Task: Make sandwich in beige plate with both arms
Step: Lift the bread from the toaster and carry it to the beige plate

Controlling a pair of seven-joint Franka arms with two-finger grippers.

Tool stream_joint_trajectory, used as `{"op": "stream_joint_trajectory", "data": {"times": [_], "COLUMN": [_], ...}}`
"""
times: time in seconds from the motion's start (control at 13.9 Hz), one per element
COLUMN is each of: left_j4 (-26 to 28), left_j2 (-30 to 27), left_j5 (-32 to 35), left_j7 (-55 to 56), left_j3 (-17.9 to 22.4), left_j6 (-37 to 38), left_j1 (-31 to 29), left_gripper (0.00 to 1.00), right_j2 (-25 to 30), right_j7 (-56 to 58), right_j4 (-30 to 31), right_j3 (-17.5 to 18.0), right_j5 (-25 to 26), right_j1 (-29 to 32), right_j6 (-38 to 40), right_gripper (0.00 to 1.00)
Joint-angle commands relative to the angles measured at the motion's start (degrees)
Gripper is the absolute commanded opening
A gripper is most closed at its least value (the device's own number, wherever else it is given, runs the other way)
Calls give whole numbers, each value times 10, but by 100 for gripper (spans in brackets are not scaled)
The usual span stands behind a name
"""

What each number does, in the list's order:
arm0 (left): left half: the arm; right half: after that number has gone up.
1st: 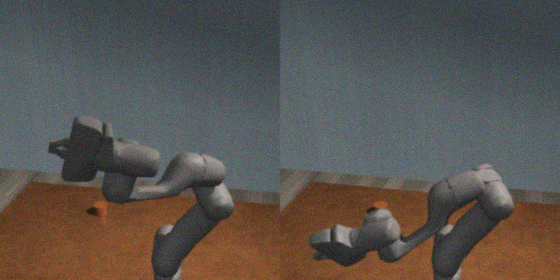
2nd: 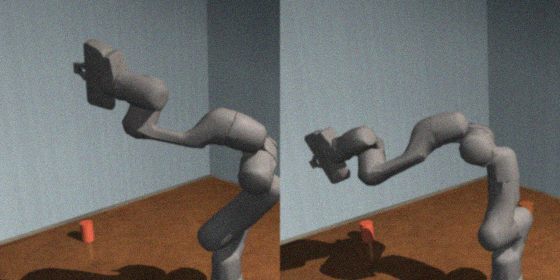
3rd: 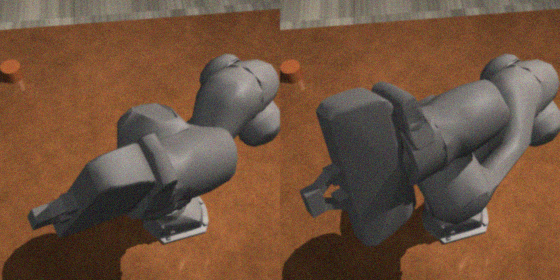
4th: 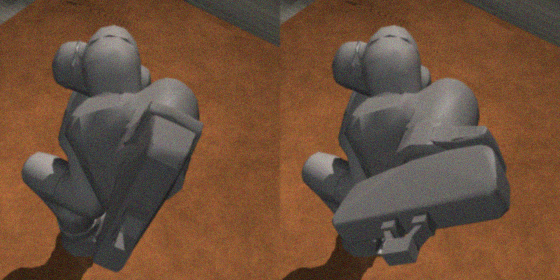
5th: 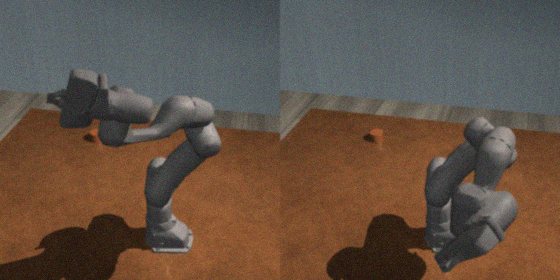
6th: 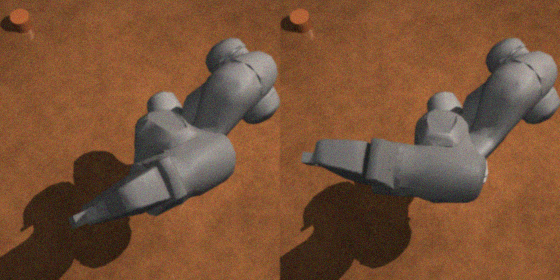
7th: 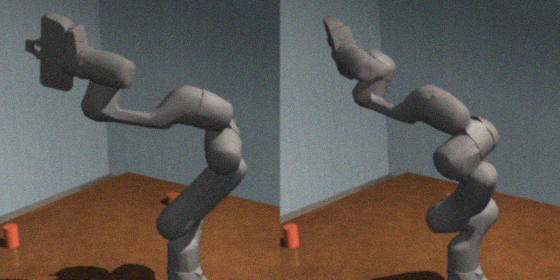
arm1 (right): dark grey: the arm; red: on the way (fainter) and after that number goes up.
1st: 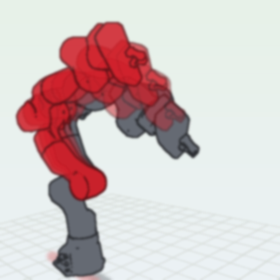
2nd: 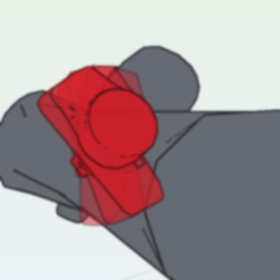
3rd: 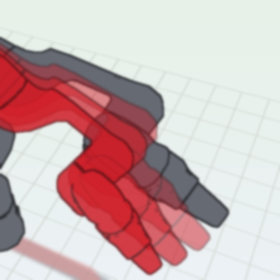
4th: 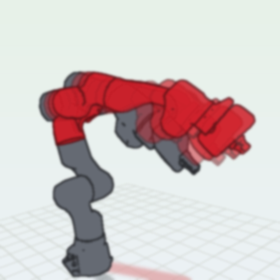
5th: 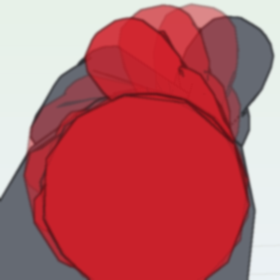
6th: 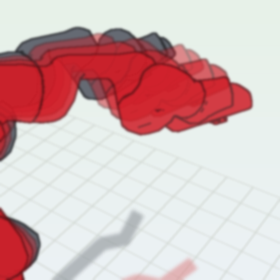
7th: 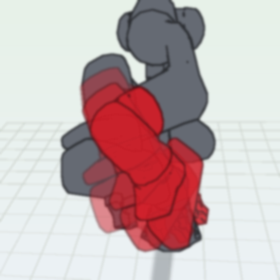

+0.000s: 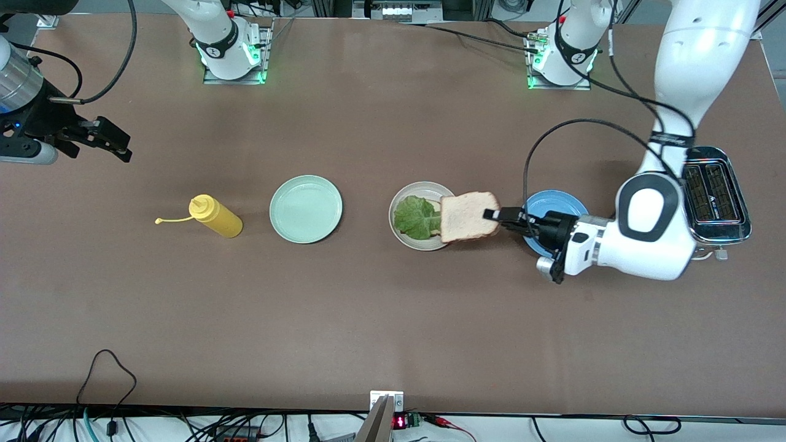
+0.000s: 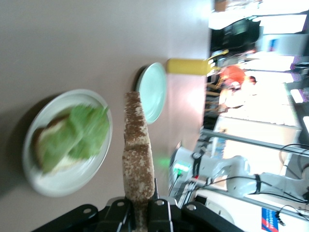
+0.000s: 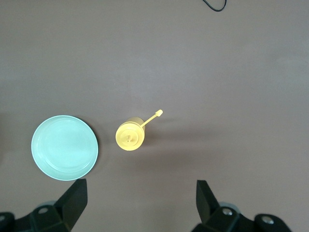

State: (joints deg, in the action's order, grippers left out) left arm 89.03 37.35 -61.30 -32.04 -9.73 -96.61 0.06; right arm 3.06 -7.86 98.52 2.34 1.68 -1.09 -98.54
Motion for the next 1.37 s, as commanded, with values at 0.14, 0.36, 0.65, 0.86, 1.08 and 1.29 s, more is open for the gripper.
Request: {"op": "stream_joint_trajectory", "data": {"times": [0.14,0.36,0.65,0.86,1.08,1.29], "left_j4": [105,105,103,98,96,97], "left_j2": [22,51,69,71,72,71], "left_j5": [-125,-126,-123,-104,-71,-71], "left_j7": [-213,-239,-244,-245,-240,-246], "left_j3": [-11,-12,-10,-6,-6,-5], "left_j6": [-82,-82,-82,-102,-116,-119], "left_j1": [36,42,61,63,62,63], "left_gripper": [0,0,0,8,7,51], "right_j2": [6,5,8,9,7,8], "right_j7": [2,16,43,43,43,44], "right_j4": [-2,-7,-4,-4,-4,-8], "right_j3": [36,25,7,6,8,10], "right_j5": [1,-11,-49,-40,-29,-26], "right_j1": [29,17,16,15,15,13], "right_j6": [-2,-2,-2,-1,-1,-1], "right_gripper": [100,100,100,100,100,100]}}
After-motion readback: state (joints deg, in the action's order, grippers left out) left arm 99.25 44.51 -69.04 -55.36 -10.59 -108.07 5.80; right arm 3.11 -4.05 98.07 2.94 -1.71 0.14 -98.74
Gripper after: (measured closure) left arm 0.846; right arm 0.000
